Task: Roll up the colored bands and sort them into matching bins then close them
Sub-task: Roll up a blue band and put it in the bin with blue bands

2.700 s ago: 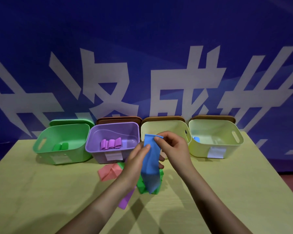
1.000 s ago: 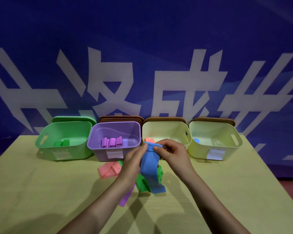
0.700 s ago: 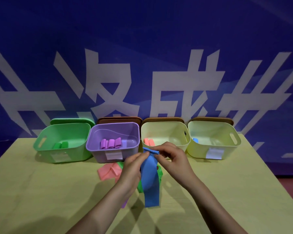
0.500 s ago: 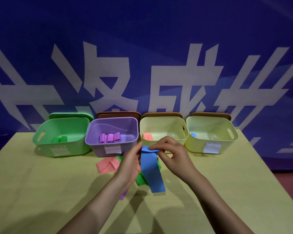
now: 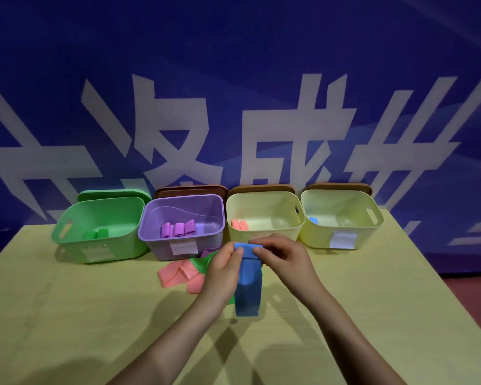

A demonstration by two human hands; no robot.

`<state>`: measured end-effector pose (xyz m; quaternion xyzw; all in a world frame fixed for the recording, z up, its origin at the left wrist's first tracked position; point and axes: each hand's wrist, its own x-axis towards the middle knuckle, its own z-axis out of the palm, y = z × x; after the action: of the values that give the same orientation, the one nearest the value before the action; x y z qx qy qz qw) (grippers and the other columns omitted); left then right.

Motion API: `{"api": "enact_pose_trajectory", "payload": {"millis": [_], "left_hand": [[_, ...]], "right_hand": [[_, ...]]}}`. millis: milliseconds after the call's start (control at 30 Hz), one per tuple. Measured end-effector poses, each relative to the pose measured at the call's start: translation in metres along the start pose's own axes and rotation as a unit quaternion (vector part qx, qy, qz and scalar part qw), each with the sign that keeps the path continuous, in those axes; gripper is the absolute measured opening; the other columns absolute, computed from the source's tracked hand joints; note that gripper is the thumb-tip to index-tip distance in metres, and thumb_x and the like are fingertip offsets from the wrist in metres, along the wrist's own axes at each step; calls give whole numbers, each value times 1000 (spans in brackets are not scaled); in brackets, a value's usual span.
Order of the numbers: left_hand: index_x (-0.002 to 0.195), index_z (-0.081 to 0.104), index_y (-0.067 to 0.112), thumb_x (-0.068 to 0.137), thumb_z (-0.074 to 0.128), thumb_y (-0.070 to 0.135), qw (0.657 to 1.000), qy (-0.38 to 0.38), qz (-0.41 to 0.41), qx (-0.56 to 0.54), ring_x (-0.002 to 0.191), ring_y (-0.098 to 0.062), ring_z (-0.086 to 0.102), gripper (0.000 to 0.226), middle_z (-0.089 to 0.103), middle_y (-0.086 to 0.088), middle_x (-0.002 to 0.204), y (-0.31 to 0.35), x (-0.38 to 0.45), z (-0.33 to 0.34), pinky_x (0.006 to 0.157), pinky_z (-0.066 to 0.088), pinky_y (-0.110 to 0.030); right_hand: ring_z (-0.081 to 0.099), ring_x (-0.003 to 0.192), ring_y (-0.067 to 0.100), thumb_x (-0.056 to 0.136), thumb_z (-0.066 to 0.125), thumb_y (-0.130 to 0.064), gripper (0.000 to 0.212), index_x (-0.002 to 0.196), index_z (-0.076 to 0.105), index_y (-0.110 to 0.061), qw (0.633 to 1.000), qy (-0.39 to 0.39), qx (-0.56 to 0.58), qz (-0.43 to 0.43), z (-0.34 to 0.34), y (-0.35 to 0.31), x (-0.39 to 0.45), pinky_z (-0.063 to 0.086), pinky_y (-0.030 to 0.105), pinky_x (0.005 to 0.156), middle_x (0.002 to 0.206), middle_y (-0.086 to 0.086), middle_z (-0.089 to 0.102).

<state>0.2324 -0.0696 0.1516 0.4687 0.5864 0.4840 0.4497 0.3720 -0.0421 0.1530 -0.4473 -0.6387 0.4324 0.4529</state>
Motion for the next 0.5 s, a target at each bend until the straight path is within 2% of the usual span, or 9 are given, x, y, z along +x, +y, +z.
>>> {"api": "enact_pose_trajectory", "payload": {"millis": [100,200,267,367,433,500], "left_hand": [[95,60,-3,99,43,9,999,12,26,30,78,-16,51,21,61,-28,91,-1,-1,3,68,38,-27],[89,58,-1,98,46,11,995,23,76,61,71,-15,49,19,58,-26,84,-3,-4,3,64,37,-28],[89,58,-3,95,48,20,994,25,90,49,68,-14,46,26,55,-26,80,-4,-5,1,64,35,-29],[90,59,-6,91,56,29,999,13,35,-29,77,-17,50,35,58,-22,81,0,-6,-1,71,37,-34],[91,66,1,86,62,42,994,5,-44,-102,85,-25,58,42,65,-18,87,3,-6,-3,78,42,-39],[96,71,7,92,57,40,983,-7,-105,-149,93,-32,64,36,69,-20,97,6,-7,-8,83,46,-43]], "right_hand": [[65,79,19,81,68,-20,11,88,76,-21,1000,25,-13,-2,2,3,-4,55,38,74,85,5,68],[60,70,10,83,65,-17,8,84,72,-20,994,45,-89,-53,4,3,-10,45,17,66,80,0,65],[57,68,11,83,62,-19,8,82,70,-20,987,62,-125,-81,7,1,-14,41,13,62,78,-2,63],[54,66,9,84,62,-19,7,79,68,-20,982,99,-129,-93,12,-1,-15,39,12,61,74,-3,60],[54,67,8,84,62,-21,8,82,69,-18,981,114,-122,-98,14,0,-13,40,13,62,75,-3,60],[56,71,9,86,59,-26,16,87,71,-16,979,113,-127,-114,15,0,-12,43,18,65,79,-2,62]]}}
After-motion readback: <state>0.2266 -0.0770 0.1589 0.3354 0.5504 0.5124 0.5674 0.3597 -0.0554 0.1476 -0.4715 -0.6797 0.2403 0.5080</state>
